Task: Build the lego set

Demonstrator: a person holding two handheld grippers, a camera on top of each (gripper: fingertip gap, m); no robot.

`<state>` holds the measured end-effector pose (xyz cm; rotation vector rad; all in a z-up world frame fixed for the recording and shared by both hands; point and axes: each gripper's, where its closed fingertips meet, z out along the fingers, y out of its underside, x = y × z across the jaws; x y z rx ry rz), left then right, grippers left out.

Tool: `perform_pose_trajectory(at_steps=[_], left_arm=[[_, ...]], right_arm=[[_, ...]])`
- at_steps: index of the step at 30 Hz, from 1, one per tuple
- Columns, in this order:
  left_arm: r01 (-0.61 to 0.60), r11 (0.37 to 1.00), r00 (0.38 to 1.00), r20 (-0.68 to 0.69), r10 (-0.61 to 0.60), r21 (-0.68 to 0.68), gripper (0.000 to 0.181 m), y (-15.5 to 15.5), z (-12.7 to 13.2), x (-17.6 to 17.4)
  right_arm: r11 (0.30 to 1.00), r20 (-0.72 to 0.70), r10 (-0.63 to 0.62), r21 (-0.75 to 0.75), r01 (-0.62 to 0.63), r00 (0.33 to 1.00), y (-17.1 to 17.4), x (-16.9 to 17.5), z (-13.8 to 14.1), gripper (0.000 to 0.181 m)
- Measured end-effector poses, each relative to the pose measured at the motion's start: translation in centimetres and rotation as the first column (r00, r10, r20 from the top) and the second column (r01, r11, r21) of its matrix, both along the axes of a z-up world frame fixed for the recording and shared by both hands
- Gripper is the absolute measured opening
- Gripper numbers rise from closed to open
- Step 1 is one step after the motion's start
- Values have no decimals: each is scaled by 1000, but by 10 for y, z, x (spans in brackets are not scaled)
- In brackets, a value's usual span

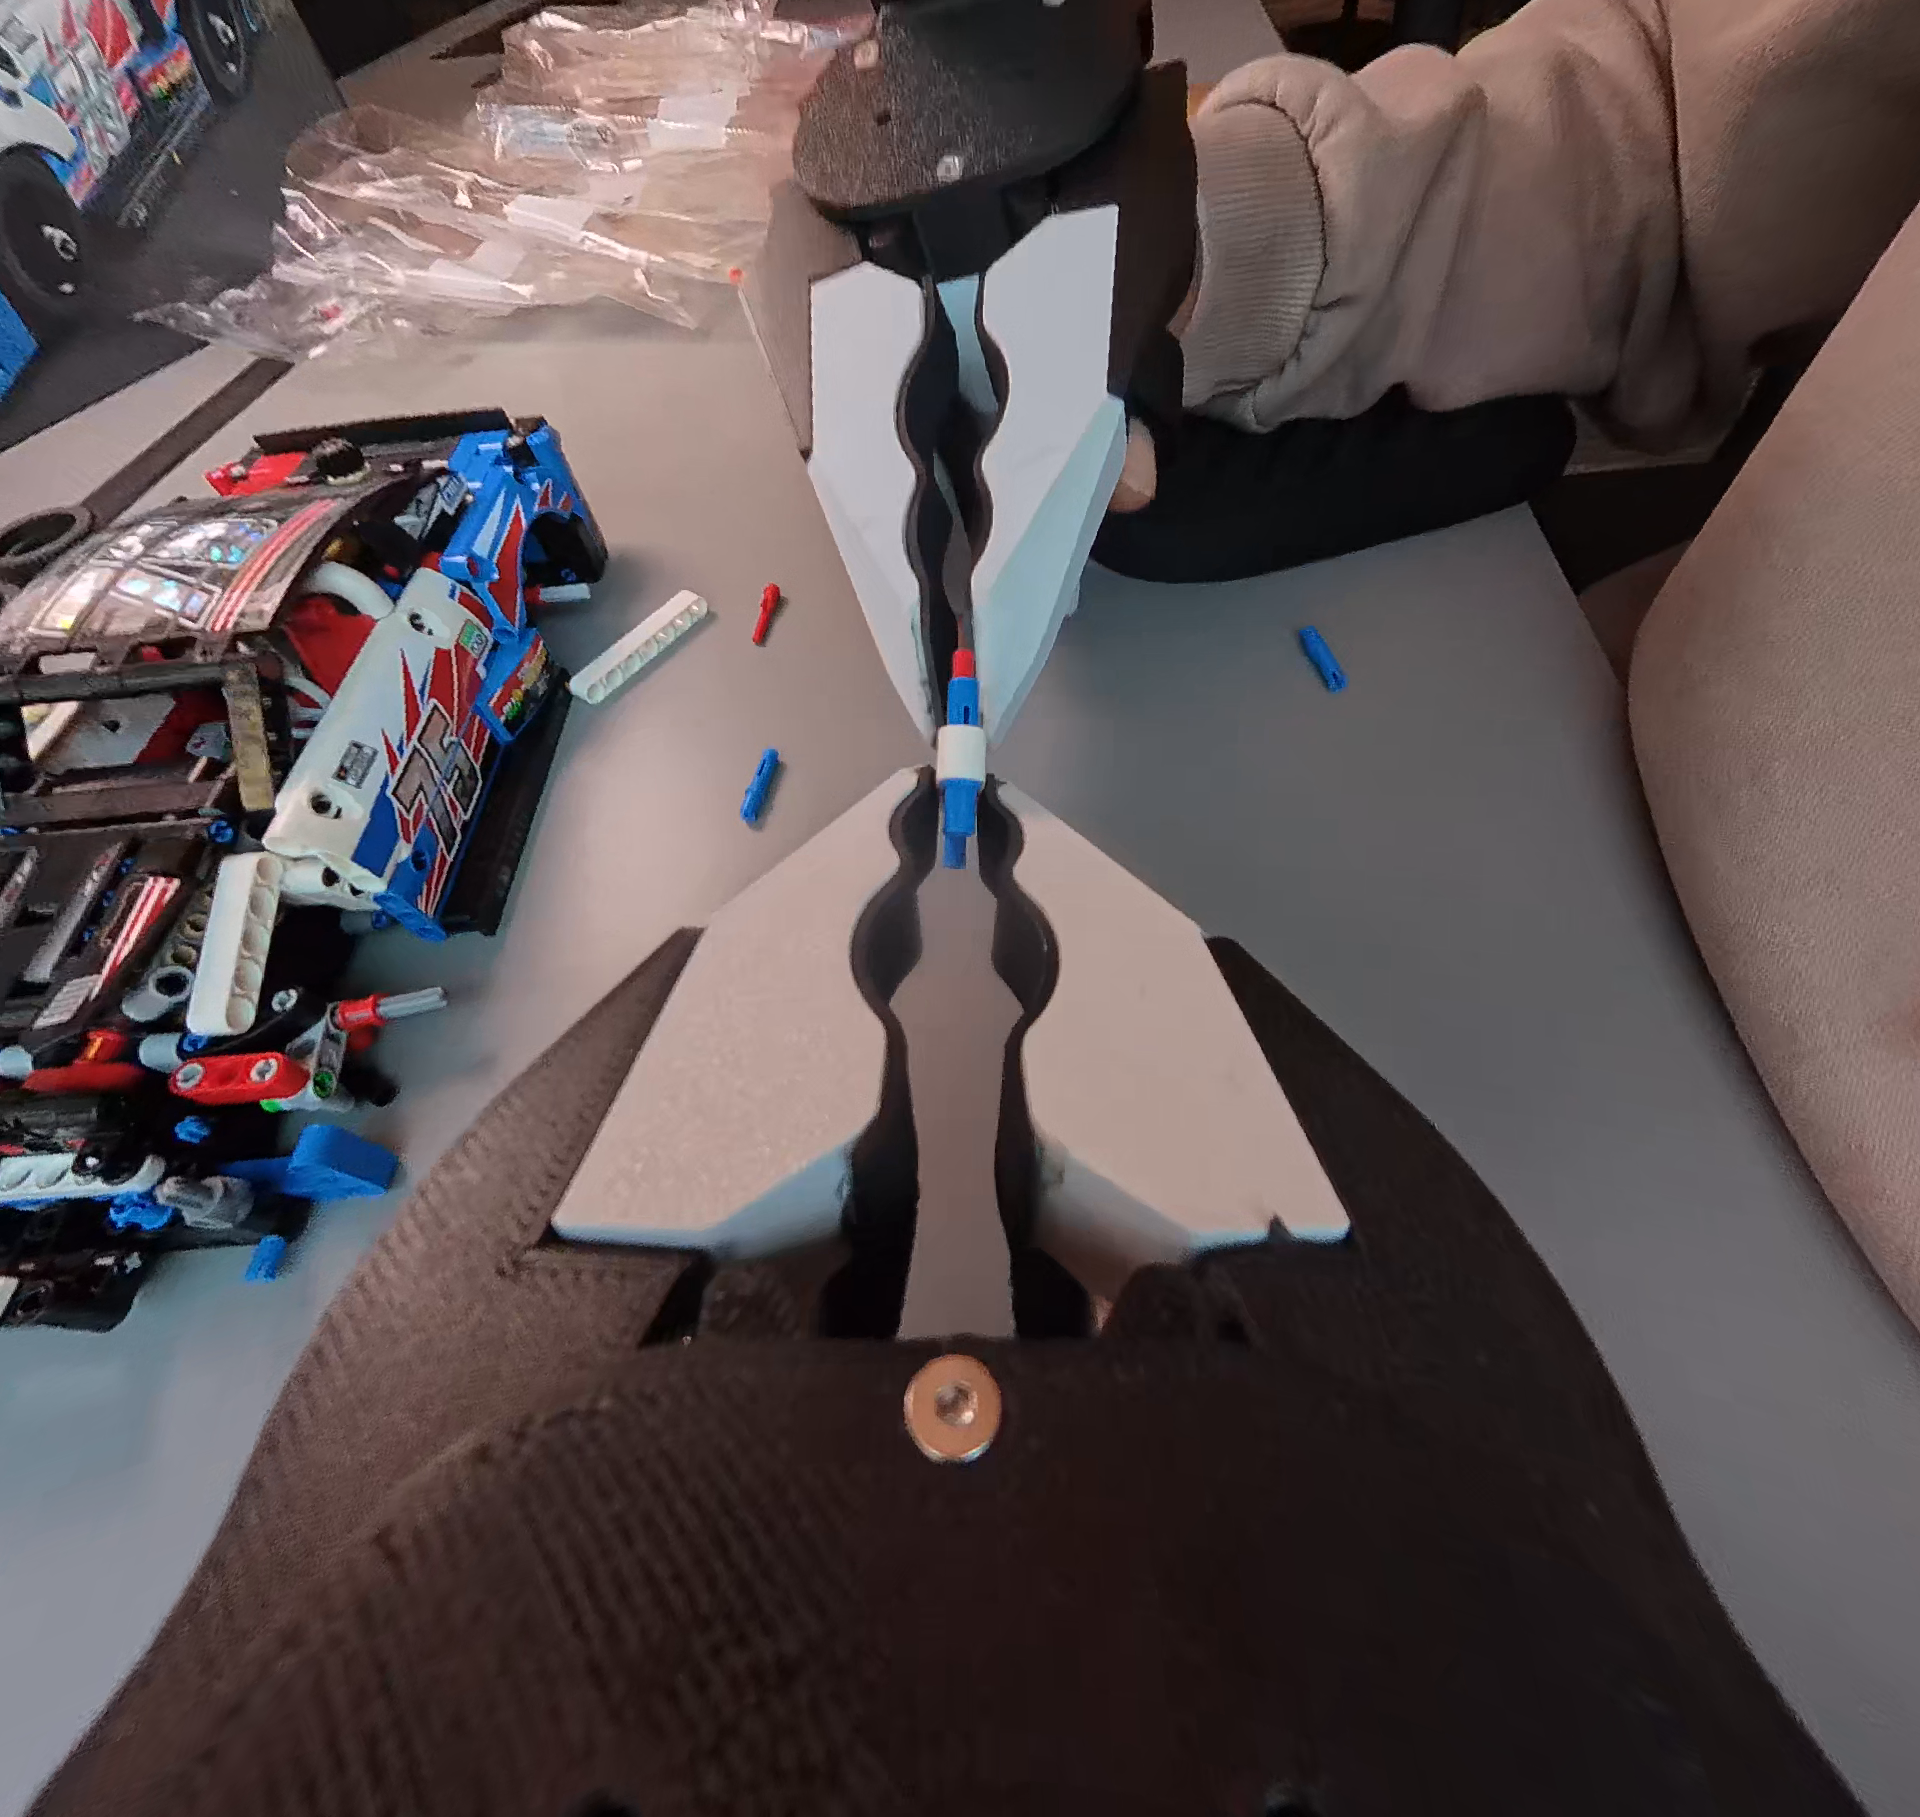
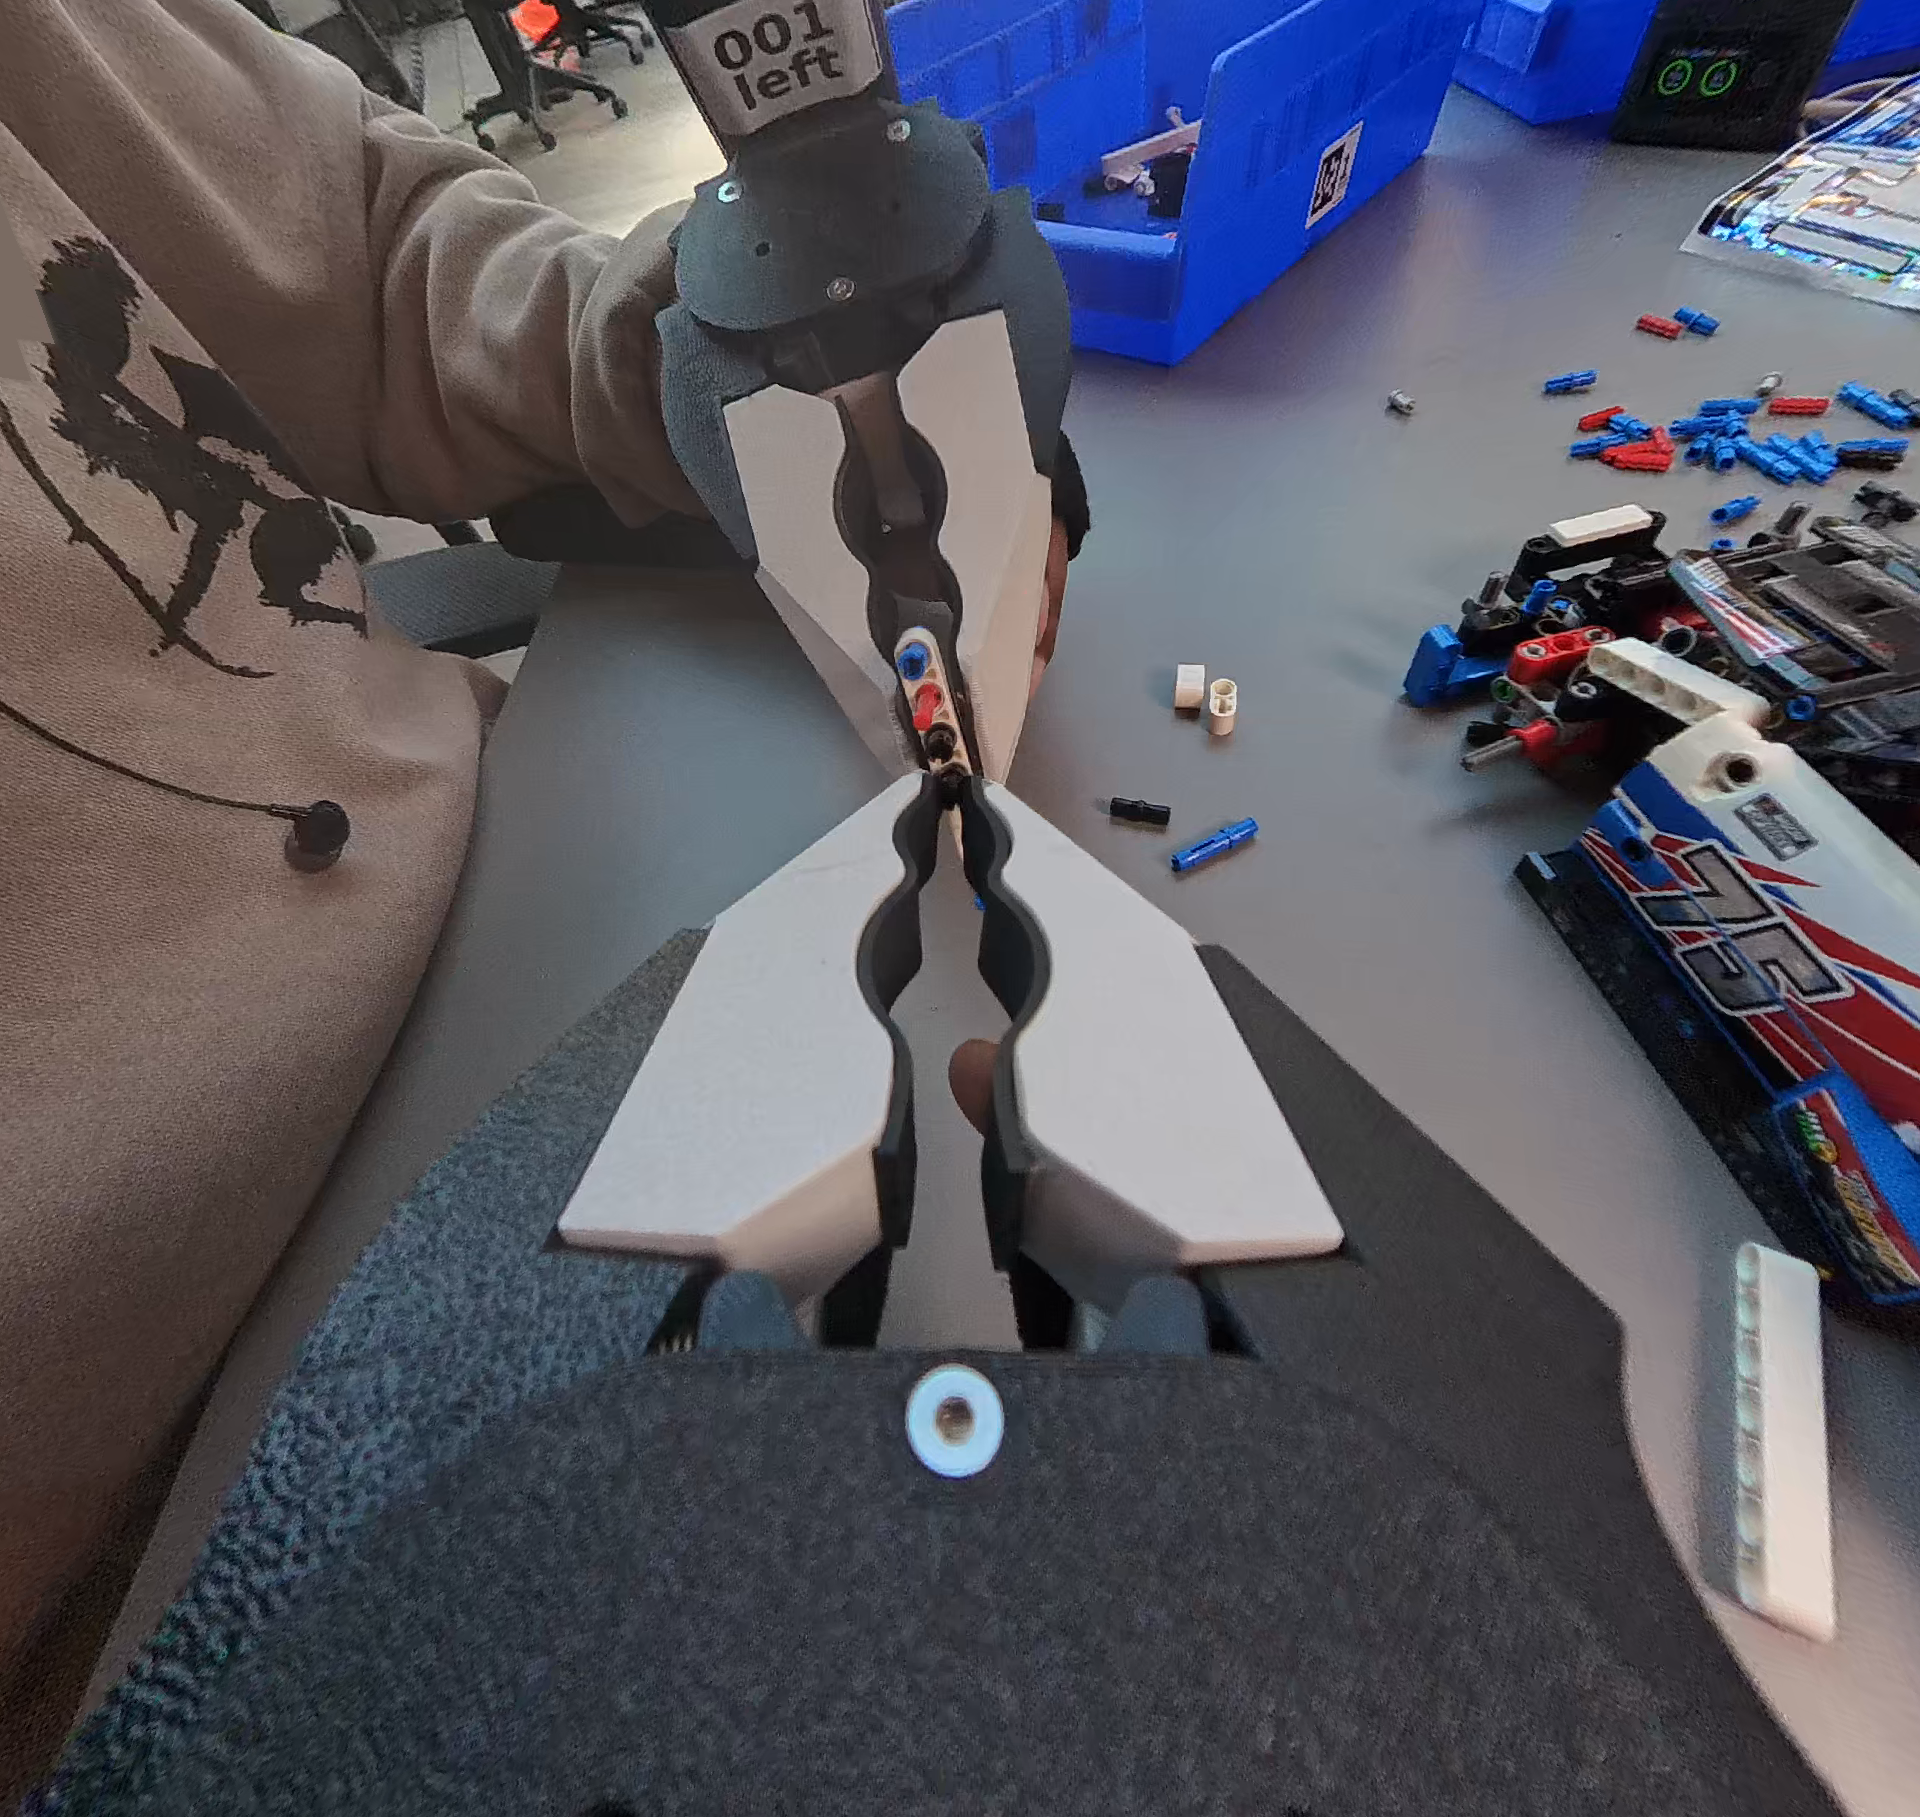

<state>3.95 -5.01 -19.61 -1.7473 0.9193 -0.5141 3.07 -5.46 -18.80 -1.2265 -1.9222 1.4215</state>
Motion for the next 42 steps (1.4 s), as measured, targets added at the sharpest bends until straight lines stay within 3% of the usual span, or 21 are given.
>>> perform_pose_trajectory(at_steps=[9, 17, 35, 38, 42], left_arm=[[-40, 999, 999, -11, 40, 2, 5, 5, -1, -5], [-16, 998, 976, 215, 29, -62, 5, 6, 24, -10], [2, 998, 989, 146, 8, -68, 5, 0, 15, -3], [6, 1000, 983, 183, -4, -9, 6, 1, 26, -3], [16, 978, 961, 268, -73, 209, 6, -6, 66, 1]], right_arm=[[999, 23, -54, -6, 54, 998, 3, -8, -3, 3], [996, -103, -86, -44, 82, 991, 11, -9, 24, 6], [1000, -24, -23, -21, 23, 999, -1, -3, 14, 0], [999, -87, -34, -32, 32, 996, 0, -4, 26, 0], [999, -322, 2, 40, 12, 947, -8, 3, 63, 5]])
